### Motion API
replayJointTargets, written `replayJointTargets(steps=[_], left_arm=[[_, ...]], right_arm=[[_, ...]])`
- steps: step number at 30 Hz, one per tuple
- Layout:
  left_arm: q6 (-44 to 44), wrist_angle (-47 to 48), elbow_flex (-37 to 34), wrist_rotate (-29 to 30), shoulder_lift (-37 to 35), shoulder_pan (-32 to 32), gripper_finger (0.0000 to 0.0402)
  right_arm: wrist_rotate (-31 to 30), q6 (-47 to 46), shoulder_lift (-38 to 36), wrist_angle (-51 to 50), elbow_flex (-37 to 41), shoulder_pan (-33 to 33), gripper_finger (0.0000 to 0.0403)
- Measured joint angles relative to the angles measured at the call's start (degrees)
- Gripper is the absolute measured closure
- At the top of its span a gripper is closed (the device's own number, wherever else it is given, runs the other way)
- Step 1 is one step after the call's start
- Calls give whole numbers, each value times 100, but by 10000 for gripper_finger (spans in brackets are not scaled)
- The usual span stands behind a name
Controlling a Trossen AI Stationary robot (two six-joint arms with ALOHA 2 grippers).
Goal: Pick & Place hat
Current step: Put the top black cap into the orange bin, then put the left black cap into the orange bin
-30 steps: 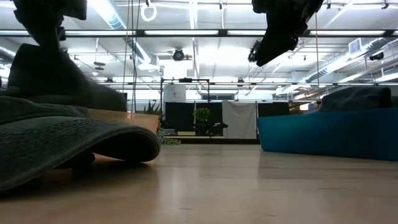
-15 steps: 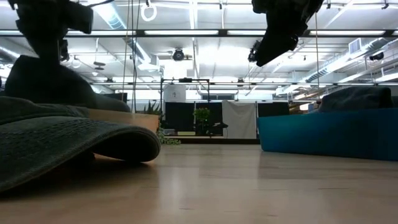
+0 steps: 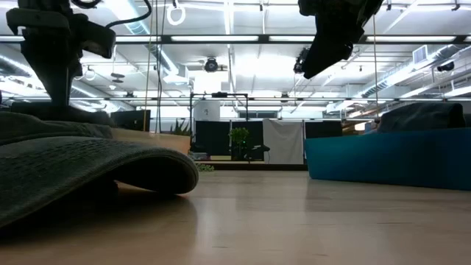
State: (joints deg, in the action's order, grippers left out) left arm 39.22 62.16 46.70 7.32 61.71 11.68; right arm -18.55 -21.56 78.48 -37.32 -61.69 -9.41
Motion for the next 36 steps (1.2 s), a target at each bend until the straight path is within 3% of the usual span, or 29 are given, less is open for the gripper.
replayJointTargets(steps=[6, 12, 17, 21, 26, 33, 36], left_arm=[[-135, -42, 0, -1023, 22, 4, 266], [-692, -567, 1, -1034, 16, 2, 253], [-2517, -2365, 2, -913, 16, 21, 262], [-3880, -2953, 13, -904, 196, 69, 259], [-4292, -2911, 7, -886, 831, 70, 237], [-5046, -3711, 7, -931, 1704, 339, 212], [-5155, -3584, 147, -1349, 1885, 404, 204]], right_arm=[[-1, 2, 0, 5, 0, 0, 238], [0, 24, 0, 13, 0, 0, 238], [0, 261, 0, 90, 0, 0, 238], [0, 280, 0, 133, 0, 0, 238], [0, 280, 0, 138, 0, 0, 238], [1, 271, -2, 133, 0, 0, 238], [0, 260, -2, 137, 0, 0, 238]])
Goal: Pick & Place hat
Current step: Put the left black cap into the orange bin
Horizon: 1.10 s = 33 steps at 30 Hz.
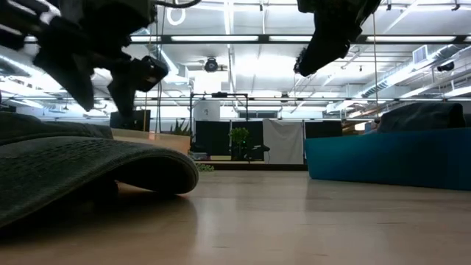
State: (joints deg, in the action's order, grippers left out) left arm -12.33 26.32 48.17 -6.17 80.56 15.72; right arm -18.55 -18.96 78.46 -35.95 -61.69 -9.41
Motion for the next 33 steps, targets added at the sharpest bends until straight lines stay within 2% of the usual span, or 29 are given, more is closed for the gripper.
replayJointTargets(steps=[6, 12, 19, 23, 28, 30, 33], left_arm=[[270, 20, 253, -527, 135, 149, 200], [144, -38, 229, -49, 659, 229, 200], [113, -410, 225, -68, 1228, 225, 208], [111, -390, 225, -74, 1361, 226, 250], [132, -373, 227, -72, 1245, 170, 370], [277, -382, 288, -65, 1193, 153, 385], [589, -373, 475, -12, 1089, 145, 380]], right_arm=[[4, -2, 0, 48, 0, 0, 238], [145, -84, 0, 36, 0, 0, 238], [166, -305, 0, -3, 0, 0, 238], [166, -304, 0, -1, 0, 0, 238], [164, -304, 0, -6, 0, 0, 238], [163, -304, 0, -14, 0, 0, 238], [162, -304, 0, -13, 0, 0, 238]])
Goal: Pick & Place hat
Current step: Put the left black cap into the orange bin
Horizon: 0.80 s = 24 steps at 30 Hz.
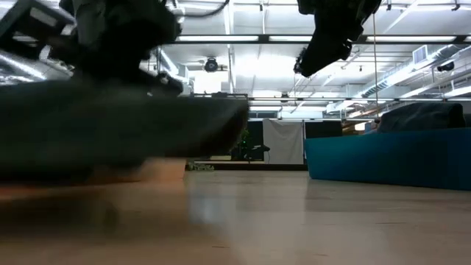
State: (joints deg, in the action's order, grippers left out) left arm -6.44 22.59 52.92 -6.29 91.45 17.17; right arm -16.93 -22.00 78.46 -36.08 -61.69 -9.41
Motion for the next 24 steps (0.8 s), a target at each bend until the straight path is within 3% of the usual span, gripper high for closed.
replayJointTargets(steps=[6, 14, 17, 24], left_arm=[[440, 294, 620, 313, -376, 6, 385], [1283, 2623, 1679, 2355, -984, -146, 375], [1627, 3535, 1866, 2872, -1156, -223, 378], [4332, 5895, 1898, 2859, -1401, -485, 381]], right_arm=[[-2, 0, 0, 0, 0, 0, 238], [-4, 0, 0, -7, 0, 0, 238], [-7, 0, 2, -11, 0, 0, 238], [-9, 0, 2, -19, 0, -1, 238]])
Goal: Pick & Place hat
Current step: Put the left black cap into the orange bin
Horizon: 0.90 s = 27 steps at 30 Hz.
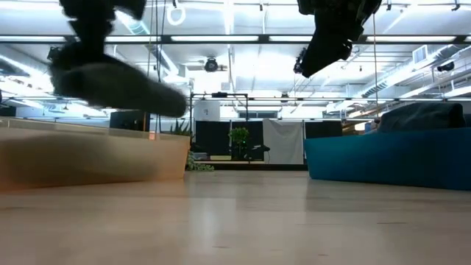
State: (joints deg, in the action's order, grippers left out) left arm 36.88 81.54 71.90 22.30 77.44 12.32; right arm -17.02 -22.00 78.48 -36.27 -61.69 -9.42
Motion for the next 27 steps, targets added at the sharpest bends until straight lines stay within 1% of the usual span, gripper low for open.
replayJointTargets(steps=[2, 3, 9, 12, 15, 17, 23, 27], left_arm=[[512, 685, -36, 118, 1, 0, 376], [667, 852, -85, 140, -5, 6, 375], [746, 721, -645, -137, -97, 54, 386], [746, 655, -950, -250, -83, 54, 384], [661, 387, -1196, -496, -84, 61, 377], [640, 122, -1241, -594, -84, 73, 376], [632, -535, -1106, -588, -84, 78, 384], [647, -893, -1200, -646, -60, 77, 378]], right_arm=[[0, 0, 0, 4, 0, 1, 238], [-2, 0, 0, 5, 0, 1, 238], [-2, 0, 0, 4, 0, 1, 238], [-2, 0, 0, 13, 0, 0, 238], [-4, 0, 0, 17, 0, 1, 238], [-2, 1, 0, 17, 0, 1, 238], [-2, 20, 0, 22, 0, 1, 238], [-2, 20, 0, 22, 0, 1, 238]])
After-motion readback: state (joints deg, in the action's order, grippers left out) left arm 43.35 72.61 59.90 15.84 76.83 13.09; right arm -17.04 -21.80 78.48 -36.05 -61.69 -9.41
